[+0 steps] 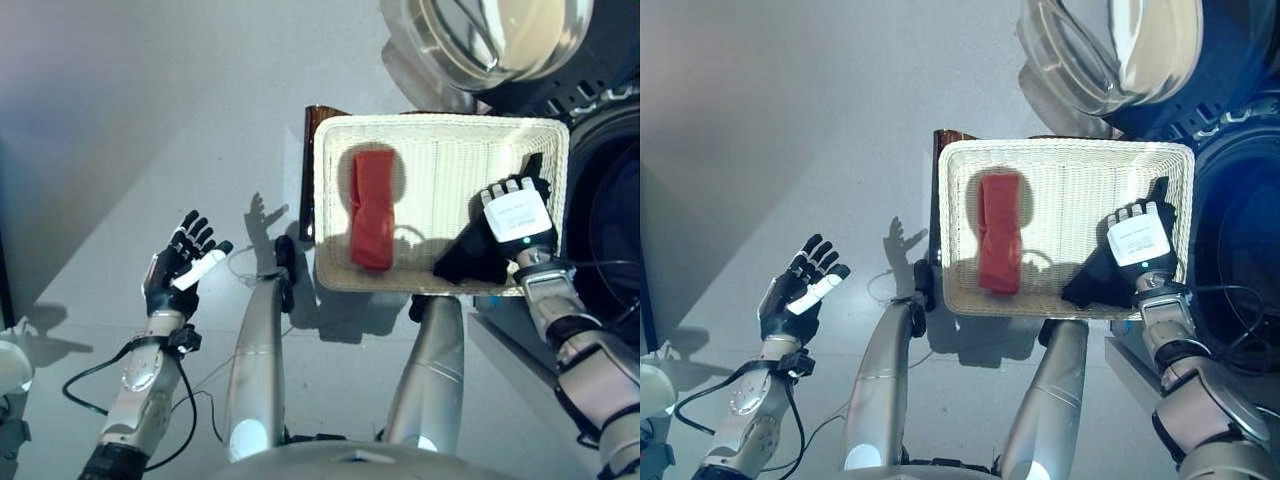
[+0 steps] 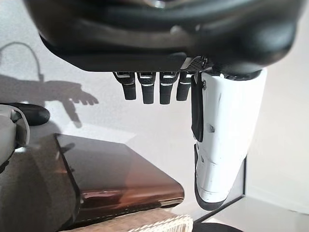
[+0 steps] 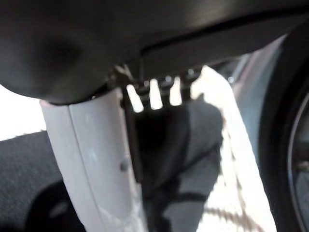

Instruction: Pick up the clothes and place them into the washing machine

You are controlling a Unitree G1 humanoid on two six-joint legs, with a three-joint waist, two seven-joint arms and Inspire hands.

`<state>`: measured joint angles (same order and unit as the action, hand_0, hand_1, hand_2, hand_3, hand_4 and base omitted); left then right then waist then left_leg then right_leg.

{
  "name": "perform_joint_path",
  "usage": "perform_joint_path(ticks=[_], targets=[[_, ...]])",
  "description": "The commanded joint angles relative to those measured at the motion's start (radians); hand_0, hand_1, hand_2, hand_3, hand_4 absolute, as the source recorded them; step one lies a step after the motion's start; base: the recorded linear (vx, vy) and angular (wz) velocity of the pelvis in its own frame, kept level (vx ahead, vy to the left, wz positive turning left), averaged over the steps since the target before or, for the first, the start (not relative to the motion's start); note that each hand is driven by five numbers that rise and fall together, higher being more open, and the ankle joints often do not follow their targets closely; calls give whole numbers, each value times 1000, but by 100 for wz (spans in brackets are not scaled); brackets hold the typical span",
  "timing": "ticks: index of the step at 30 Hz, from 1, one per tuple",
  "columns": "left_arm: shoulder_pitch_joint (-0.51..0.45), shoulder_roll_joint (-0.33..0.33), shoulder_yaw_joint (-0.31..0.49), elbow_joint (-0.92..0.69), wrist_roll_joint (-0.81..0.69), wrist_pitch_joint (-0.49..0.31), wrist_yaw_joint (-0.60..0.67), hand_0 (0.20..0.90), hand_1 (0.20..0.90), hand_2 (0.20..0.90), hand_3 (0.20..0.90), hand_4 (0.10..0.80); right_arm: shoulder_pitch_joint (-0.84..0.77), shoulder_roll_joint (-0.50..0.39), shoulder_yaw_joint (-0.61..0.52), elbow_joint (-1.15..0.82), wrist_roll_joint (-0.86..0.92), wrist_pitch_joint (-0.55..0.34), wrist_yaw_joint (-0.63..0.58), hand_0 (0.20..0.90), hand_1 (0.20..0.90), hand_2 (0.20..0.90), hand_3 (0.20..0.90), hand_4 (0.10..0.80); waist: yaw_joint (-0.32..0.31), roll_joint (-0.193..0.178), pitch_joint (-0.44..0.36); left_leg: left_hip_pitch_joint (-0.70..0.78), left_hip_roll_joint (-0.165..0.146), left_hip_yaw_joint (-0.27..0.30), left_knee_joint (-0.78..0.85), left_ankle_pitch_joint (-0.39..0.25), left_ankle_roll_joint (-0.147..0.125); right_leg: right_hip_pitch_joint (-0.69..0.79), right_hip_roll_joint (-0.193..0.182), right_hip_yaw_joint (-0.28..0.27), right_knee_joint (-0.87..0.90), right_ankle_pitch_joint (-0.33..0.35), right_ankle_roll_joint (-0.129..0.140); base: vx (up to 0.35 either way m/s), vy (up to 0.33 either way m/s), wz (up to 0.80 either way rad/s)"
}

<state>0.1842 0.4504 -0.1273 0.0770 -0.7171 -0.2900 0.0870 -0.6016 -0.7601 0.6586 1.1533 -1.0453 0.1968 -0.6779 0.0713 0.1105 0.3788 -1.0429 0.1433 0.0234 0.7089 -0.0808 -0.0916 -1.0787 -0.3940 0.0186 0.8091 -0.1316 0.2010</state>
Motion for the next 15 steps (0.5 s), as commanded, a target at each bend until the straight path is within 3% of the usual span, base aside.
perform_joint_path(ticks=[1, 15], targets=[[79, 42, 74, -86, -4, -97, 11, 900, 900, 900, 900, 800, 0, -21, -33, 66, 18, 63, 62, 200, 200, 200, 200, 300, 5, 37, -40, 5, 83, -85, 12, -26, -124, -19, -42, 77, -23, 47, 30, 9, -5, 3], [83, 41, 98, -79, 20, -99, 25, 900, 900, 900, 900, 800, 15, 20, -139, 102, 128, 88, 11, 200, 200, 200, 200, 300, 14, 16, -49, 3, 81, -88, 20, -38, -117, -20, -34, 80, -20, 40, 26, 15, 2, 2]])
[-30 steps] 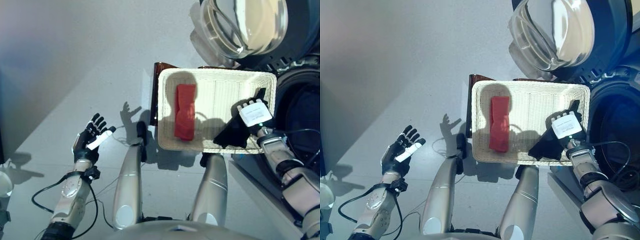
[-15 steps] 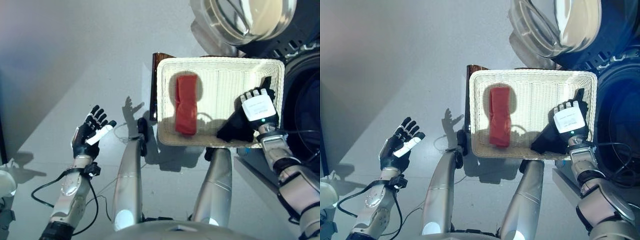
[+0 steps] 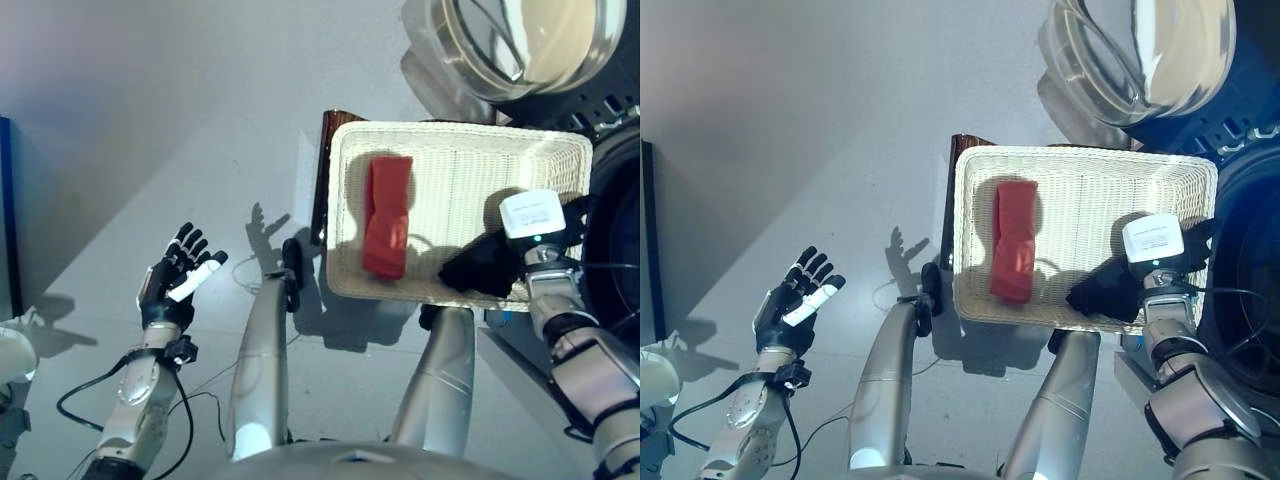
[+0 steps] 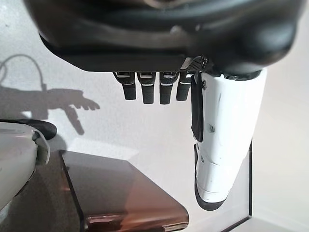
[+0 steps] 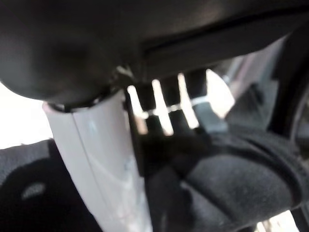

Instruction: Pick up the clothes and place them into the washing machine

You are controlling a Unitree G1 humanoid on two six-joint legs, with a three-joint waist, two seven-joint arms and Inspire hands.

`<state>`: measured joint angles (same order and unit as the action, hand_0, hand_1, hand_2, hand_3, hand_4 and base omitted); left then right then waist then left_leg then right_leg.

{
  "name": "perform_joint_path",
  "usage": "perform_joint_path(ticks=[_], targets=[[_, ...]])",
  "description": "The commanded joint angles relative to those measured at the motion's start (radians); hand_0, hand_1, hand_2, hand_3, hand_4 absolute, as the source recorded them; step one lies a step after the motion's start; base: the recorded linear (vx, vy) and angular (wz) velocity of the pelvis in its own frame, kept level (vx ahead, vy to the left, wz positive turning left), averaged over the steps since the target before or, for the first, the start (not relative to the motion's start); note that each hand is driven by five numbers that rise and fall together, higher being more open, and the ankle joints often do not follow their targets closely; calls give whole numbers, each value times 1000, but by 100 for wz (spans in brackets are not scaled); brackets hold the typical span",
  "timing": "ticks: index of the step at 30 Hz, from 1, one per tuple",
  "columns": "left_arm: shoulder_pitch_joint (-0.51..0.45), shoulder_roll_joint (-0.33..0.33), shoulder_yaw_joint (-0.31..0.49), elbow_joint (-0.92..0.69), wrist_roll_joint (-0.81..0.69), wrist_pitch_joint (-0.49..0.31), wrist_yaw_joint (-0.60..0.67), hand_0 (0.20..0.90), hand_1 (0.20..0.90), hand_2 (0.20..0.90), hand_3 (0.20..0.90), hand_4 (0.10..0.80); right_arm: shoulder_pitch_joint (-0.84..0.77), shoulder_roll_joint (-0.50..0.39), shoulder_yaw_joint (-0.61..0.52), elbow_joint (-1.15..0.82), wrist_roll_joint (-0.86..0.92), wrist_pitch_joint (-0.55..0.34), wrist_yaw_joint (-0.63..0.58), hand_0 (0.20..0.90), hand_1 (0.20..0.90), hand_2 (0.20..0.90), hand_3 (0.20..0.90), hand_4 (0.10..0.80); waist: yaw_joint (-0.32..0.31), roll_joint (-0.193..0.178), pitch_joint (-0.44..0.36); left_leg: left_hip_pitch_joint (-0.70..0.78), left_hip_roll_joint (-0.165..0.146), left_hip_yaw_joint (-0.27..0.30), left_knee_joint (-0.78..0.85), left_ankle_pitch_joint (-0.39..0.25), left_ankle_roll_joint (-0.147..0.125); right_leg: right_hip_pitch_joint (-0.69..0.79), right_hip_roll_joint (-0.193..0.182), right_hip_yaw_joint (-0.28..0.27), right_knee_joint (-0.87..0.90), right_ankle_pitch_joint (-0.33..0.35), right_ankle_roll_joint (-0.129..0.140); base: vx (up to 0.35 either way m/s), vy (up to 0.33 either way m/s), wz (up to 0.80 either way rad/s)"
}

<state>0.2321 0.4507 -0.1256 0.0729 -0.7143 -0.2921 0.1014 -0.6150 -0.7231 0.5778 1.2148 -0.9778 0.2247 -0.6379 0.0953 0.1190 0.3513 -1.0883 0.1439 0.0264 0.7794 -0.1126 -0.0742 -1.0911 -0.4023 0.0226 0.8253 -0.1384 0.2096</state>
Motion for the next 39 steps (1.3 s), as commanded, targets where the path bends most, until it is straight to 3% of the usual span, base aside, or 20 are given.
perform_joint_path(ticks=[1, 6, 9, 12, 15, 16, 17, 18, 20, 21, 22, 29, 32, 33, 39], targets=[[34, 39, 99, -75, 18, -96, 13, 900, 900, 900, 900, 800, 35, -15, -72, 36, 72, 59, -35, 200, 200, 200, 200, 300, -12, 6, -21, 48, 81, -92, -47, -8, -134, -5, -26, 76, -35, 45, 17, 0, 0, 0], [34, 21, 107, -52, 27, -93, 28, 900, 900, 900, 900, 800, 55, 26, -240, 12, 286, -6, -90, 200, 200, 200, 200, 300, -20, 3, -27, 65, 85, -86, -55, -8, -132, 14, -23, 72, -46, 49, 17, 14, 9, 0], [36, 1, 115, -15, 33, -85, 39, 900, 900, 900, 900, 800, 90, 59, -377, -85, 534, -145, -97, 200, 200, 200, 200, 300, -30, -7, -25, 83, 91, -86, -59, -11, -129, 32, -15, 70, -50, 46, 14, 37, 8, -1], [40, -27, 132, 31, 32, -73, 59, 900, 900, 900, 900, 800, 188, 121, -542, -320, 871, -333, -68, 200, 200, 200, 200, 300, -55, -26, -20, 99, 99, -94, -46, -24, -126, 52, -5, 67, -44, 35, 8, 39, -20, -10], [39, -46, 143, 60, 28, -55, 78, 900, 900, 900, 900, 800, 235, 228, -657, -417, 1212, -480, 6, 200, 200, 200, 200, 300, -69, -36, -17, 111, 104, -96, -41, -33, -124, 63, 0, 63, -40, 26, 6, 31, -18, -14], [42, -54, 144, 65, 27, -45, 78, 900, 900, 900, 900, 800, 223, 284, -704, -428, 1422, -559, 80, 200, 200, 200, 200, 300, -73, -39, -20, 122, 107, -92, -47, -36, -124, 74, 1, 59, -48, 22, 6, 28, -1, -9], [42, -53, 144, 65, 27, -45, 78, 900, 900, 900, 900, 800, 223, 283, -704, -427, 1426, -560, 84, 200, 200, 200, 200, 300, -72, -39, -19, 124, 107, -91, -47, -37, -124, 76, 1, 59, -48, 22, 6, 36, 1, -14], [42, -56, 143, 63, 19, -33, 74, 900, 900, 900, 900, 800, 193, 317, -745, -410, 1628, -609, 160, 200, 200, 200, 200, 300, -72, -40, -24, 130, 112, -88, -52, -39, -125, 81, 3, 57, -53, 18, 6, 30, 1, -11], [41, -60, 139, 58, 1, -22, 66, 900, 900, 900, 900, 800, 148, 354, -792, -400, 1843, -661, 238, 200, 200, 200, 200, 300, -70, -38, -28, 137, 112, -86, -52, -43, -125, 85, 5, 59, -50, 12, 5, -12, 14, -10], [40, -65, 135, 57, -11, -16, 63, 900, 900, 900, 900, 800, 121, 379, -823, -402, 1973, -688, 282, 200, 200, 200, 200, 300, -69, -38, -26, 135, 106, -89, -67, -8, -122, 82, 7, 62, -68, 47, -1, 42, 16, -8], [38, -65, 132, 57, -18, -10, 62, 900, 900, 900, 900, 800, 97, 388, -847, -393, 2044, -708, 306, 200, 200, 200, 200, 300, -64, -38, -31, 152, 112, -84, -58, -44, -125, 96, 7, 61, -52, 10, 3, 40, 12, -10], [28, -65, 77, 67, -43, 15, 45, 900, 900, 900, 900, 800, -28, 427, -1002, -313, 2405, -798, 361, 200, 200, 200, 200, 300, -51, -19, -37, 179, 110, -76, -68, -46, -128, 127, 2, 63, -59, -1, 5, 39, 2, -4], [28, -54, 64, 64, -51, 16, 37, 900, 900, 900, 900, 800, -98, 367, -1058, -240, 2464, -819, 335, 200, 200, 200, 200, 300, -41, -7, -40, 178, 103, -77, -80, -18, -127, 127, 2, 67, -72, 22, 2, -26, 5, 0], [28, -52, 61, 64, -51, 16, 37, 900, 900, 900, 900, 800, -114, 347, -1076, -233, 2474, -831, 326, 200, 200, 200, 200, 300, -39, -3, -48, 189, 107, -72, -77, -40, -127, 135, 0, 64, -63, -1, 5, -79, 13, -2], [33, -31, 46, 68, -45, 24, 30, 900, 900, 900, 900, 800, -139, 205, -1147, -165, 2496, -864, 265, 200, 200, 200, 200, 300, -41, 12, -59, 197, 105, -73, -92, -19, -129, 141, -1, 69, -73, 16, 7, 7, 0, -1]])
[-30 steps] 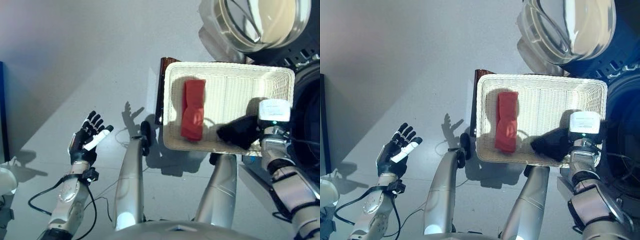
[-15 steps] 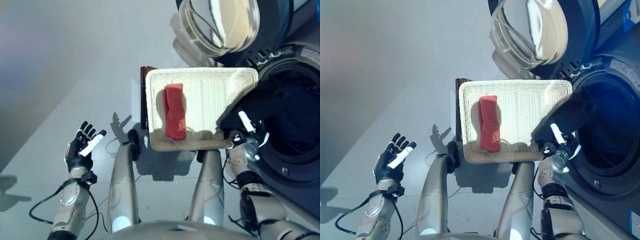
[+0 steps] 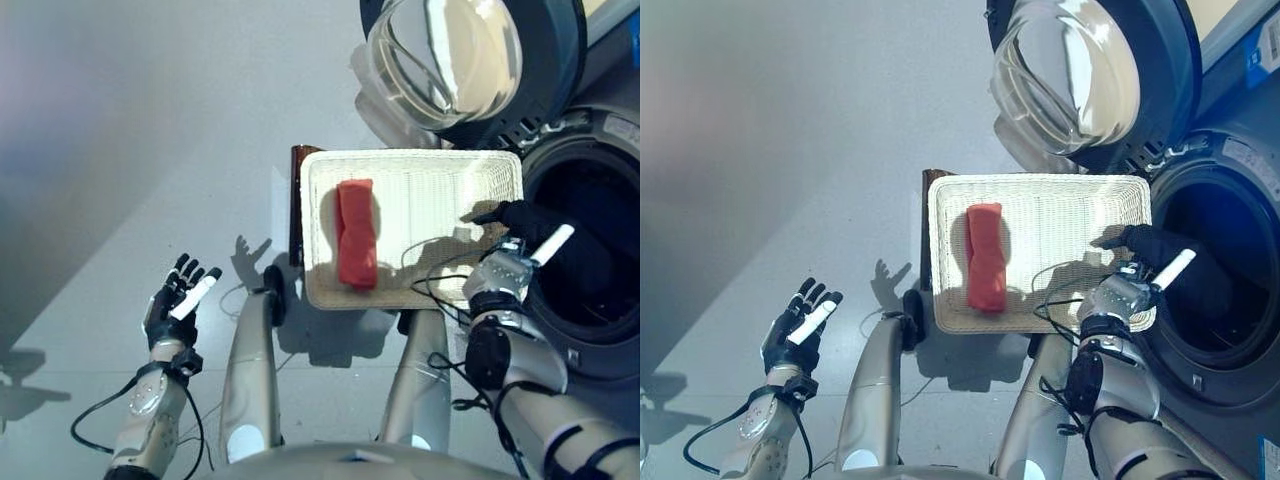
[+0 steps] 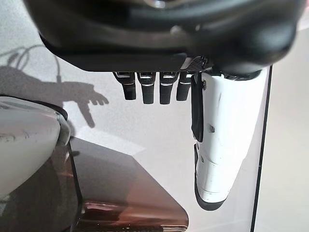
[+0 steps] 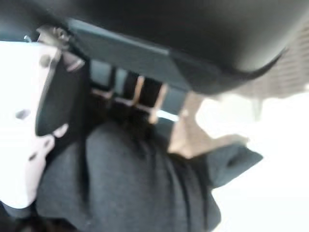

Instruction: Pick up the clothes and place them into the washing machine

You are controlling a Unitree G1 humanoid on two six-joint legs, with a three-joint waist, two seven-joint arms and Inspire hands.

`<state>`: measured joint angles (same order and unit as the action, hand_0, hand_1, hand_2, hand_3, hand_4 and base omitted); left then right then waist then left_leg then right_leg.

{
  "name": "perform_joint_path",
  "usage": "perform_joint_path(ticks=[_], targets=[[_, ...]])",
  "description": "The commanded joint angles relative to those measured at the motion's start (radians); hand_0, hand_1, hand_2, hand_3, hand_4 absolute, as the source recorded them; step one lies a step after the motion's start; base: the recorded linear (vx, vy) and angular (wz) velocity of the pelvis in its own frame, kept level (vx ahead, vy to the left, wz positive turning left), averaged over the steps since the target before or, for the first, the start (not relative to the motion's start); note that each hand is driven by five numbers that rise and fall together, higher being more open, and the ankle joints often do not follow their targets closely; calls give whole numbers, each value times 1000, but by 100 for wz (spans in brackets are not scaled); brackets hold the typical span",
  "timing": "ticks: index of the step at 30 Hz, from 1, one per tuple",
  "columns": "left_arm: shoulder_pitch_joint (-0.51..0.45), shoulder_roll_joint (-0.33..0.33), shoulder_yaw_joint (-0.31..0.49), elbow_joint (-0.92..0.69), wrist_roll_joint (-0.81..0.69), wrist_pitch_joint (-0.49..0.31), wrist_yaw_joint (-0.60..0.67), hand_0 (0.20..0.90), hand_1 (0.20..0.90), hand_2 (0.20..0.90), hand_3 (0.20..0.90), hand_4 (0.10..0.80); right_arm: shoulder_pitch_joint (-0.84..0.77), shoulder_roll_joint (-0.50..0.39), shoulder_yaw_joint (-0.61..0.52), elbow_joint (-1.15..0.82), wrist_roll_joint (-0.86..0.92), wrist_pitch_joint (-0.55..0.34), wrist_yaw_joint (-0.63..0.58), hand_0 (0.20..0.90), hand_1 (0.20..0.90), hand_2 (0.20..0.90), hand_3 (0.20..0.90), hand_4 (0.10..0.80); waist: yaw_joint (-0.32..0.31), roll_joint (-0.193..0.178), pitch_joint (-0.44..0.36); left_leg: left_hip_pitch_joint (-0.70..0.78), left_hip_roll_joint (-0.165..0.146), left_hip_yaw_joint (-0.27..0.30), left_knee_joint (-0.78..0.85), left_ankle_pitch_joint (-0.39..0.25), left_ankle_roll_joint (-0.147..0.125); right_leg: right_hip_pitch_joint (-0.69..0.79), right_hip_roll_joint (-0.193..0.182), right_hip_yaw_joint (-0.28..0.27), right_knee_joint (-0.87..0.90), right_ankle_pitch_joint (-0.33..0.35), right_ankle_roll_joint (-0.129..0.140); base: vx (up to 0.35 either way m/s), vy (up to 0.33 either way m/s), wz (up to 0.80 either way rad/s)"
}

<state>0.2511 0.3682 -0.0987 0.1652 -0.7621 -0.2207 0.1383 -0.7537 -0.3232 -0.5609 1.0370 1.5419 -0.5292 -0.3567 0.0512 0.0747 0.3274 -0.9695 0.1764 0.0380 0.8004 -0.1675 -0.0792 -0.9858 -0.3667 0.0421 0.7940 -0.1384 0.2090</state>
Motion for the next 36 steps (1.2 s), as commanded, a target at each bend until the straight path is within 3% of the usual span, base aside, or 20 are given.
perform_joint_path(ticks=[1, 9, 17, 19, 25, 30, 36], targets=[[13, 51, 16, -25, 3, -47, -7, 900, 900, 900, 900, 800, 0, -200, -10, 16, -25, -108, -18, 200, 200, 200, 200, 300, 5, 58, -36, 78, 72, -84, -114, 36, -124, 36, -36, 49, -43, 16, 8, 0, 0, 0], [39, 75, 29, -36, 2, -52, -15, 900, 900, 900, 900, 800, 57, -475, -102, 140, -91, -109, -158, 200, 200, 200, 200, 300, -18, 63, -56, 78, 81, -82, -122, 34, -127, 28, -37, 53, -38, 7, 13, 9, -2, 0], [58, 86, 30, -64, -3, -59, -15, 900, 900, 900, 900, 800, 99, -572, -120, 194, -132, -89, -204, 200, 200, 200, 200, 300, -30, 66, -59, 68, 89, -76, -115, 32, -129, 18, -36, 55, -42, 11, 15, 1, 1, -2], [59, 89, 31, -70, -1, -63, -12, 900, 900, 900, 900, 800, 107, -567, -114, 199, -136, -85, -202, 900, 900, 900, 900, 800, -32, 65, -59, 67, 92, -76, -116, 33, -128, 14, -35, 57, -40, 12, 15, -2, -1, -2], [50, 85, 34, -69, -8, -63, 0, 900, 900, 900, 900, 800, 108, -507, -92, 188, -120, -92, -188, 900, 900, 900, 900, 800, -34, 59, -63, 62, 94, -74, -112, 35, -128, 13, -31, 56, -41, 17, 12, -2, -1, -2], [48, 85, 41, -62, -11, -64, -1, 900, 900, 900, 900, 800, 101, -497, -70, 219, -148, -57, -191, 900, 900, 900, 900, 800, -27, 55, -64, 71, 90, -75, -134, 49, -129, 40, -33, 39, -68, 31, 15, 0, 0, 0], [28, 93, 31, -50, -11, -70, -16, 900, 900, 900, 900, 800, 98, -415, 10, 207, -215, 7, -163, 900, 900, 900, 900, 800, -13, 40, -51, 130, 77, -70, -223, 91, -131, 138, -33, -2, -169, 75, 24, 6, -13, 7]])
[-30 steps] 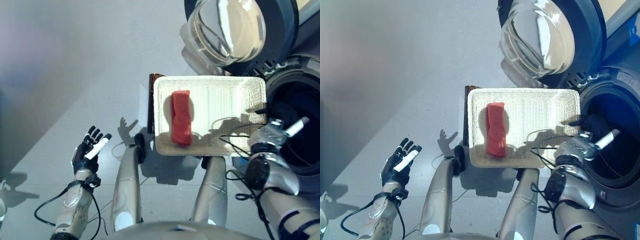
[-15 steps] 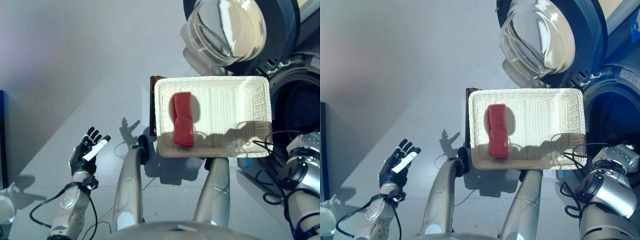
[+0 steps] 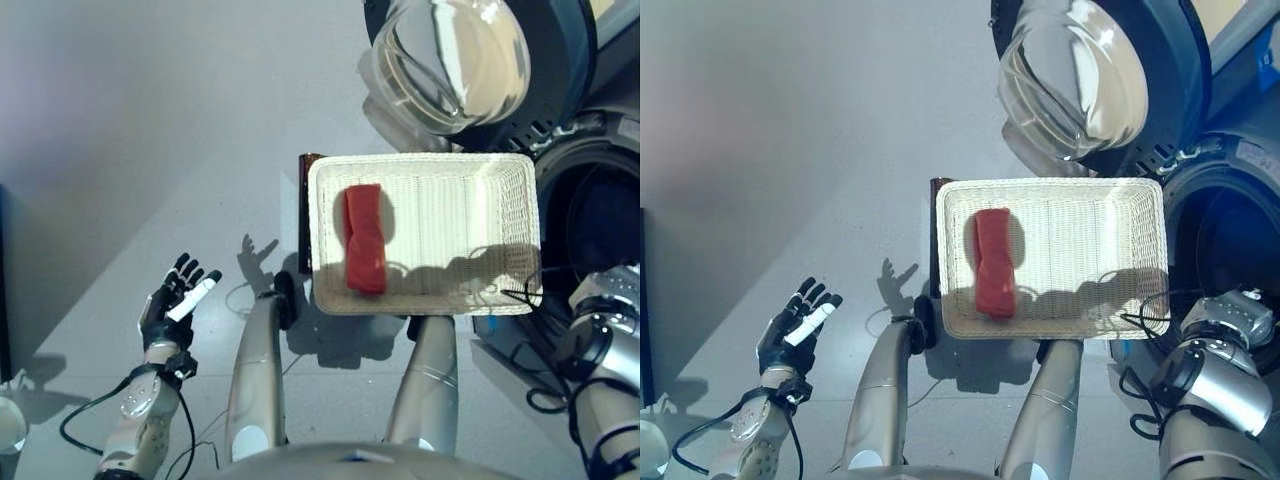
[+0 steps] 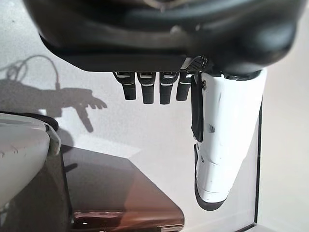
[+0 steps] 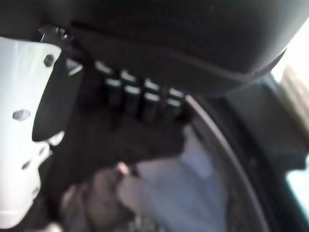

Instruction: Pick up the clothes and place them into the washing machine

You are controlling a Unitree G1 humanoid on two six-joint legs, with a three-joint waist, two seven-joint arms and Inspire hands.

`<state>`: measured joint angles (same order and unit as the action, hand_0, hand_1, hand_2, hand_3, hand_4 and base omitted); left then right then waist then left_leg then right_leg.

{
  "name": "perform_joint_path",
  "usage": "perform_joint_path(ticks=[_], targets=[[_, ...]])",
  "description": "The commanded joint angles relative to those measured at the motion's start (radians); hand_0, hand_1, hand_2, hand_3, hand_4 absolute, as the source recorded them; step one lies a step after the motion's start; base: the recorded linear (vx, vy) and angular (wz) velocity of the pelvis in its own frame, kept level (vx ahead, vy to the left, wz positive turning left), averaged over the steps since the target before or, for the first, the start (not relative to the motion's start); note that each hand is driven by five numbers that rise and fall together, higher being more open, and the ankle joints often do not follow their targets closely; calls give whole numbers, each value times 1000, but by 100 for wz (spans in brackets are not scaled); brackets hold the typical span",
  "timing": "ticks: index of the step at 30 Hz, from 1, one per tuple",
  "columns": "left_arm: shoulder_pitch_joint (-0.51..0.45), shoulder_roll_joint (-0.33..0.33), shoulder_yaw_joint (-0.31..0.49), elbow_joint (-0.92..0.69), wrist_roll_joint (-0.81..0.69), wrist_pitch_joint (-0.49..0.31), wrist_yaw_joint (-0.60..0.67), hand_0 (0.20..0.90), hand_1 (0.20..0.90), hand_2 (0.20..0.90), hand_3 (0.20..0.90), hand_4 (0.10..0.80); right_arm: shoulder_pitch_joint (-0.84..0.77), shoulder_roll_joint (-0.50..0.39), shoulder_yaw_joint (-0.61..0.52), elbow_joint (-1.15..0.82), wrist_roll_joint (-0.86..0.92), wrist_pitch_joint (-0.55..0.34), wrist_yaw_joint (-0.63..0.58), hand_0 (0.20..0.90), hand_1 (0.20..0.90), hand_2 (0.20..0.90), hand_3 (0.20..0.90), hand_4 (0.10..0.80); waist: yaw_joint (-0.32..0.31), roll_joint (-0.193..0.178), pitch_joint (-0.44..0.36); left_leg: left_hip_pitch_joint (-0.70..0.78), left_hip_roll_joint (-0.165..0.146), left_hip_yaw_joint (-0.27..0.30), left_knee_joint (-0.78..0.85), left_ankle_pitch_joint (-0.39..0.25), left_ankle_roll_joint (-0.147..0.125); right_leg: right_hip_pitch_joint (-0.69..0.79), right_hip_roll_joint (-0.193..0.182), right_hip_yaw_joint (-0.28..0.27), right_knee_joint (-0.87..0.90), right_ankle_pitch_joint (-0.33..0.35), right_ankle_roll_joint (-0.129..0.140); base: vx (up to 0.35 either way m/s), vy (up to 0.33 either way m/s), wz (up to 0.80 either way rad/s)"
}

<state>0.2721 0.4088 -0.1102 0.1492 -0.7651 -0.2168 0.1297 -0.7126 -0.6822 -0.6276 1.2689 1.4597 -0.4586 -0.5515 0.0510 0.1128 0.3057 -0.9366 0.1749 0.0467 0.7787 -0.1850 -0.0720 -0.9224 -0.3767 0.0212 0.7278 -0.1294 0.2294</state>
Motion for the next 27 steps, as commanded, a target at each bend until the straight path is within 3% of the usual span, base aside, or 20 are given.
perform_joint_path(ticks=[1, 3, 7, 16, 22, 27], targets=[[3, 52, 40, -26, -6, -73, -7, 900, 900, 900, 900, 800, 58, -23, 87, -40, -142, -64, 36, 900, 900, 900, 900, 800, -12, -2, -26, 115, 74, -79, -225, 119, -138, 99, -22, 10, -129, 77, 6, 18, -11, 6], [-3, 52, 39, -22, -3, -72, -11, 900, 900, 900, 900, 800, 69, 26, 99, -60, -150, -67, 47, 900, 900, 900, 900, 800, -10, -5, -19, 141, 69, -75, -253, 131, -138, 132, -23, -4, -158, 91, 8, 17, -13, 7], [-20, 26, 34, 22, 25, -71, -14, 900, 900, 900, 900, 800, 153, 207, 191, -142, -284, -38, 55, 900, 900, 900, 900, 800, -5, -32, -15, 232, 48, -75, -348, 170, -137, 260, -31, -53, -281, 144, 21, 58, -19, 12], [-35, 8, 49, 57, 72, -83, -25, 900, 900, 900, 900, 800, 239, 369, 333, -146, -516, 61, 64, 900, 900, 900, 900, 800, 4, -63, -6, 374, 42, -80, -498, 236, -137, 444, -35, -126, -441, 213, 31, 52, -12, 9], [-41, -6, 72, 83, 116, -98, -27, 900, 900, 900, 900, 800, 337, 409, 557, -269, -878, 149, 71, 900, 900, 900, 900, 800, 3, -96, -9, 435, 55, -80, -555, 263, -142, 512, -28, -160, -494, 238, 32, 46, -10, 6], [-42, -13, 95, 84, 144, -107, -38, 900, 900, 900, 900, 800, 378, 368, 729, -377, -1216, 231, 89, 900, 900, 900, 900, 800, 8, -120, -11, 455, 67, -93, -583, 288, -148, 551, -24, -188, -521, 255, 32, 41, -41, 3]])
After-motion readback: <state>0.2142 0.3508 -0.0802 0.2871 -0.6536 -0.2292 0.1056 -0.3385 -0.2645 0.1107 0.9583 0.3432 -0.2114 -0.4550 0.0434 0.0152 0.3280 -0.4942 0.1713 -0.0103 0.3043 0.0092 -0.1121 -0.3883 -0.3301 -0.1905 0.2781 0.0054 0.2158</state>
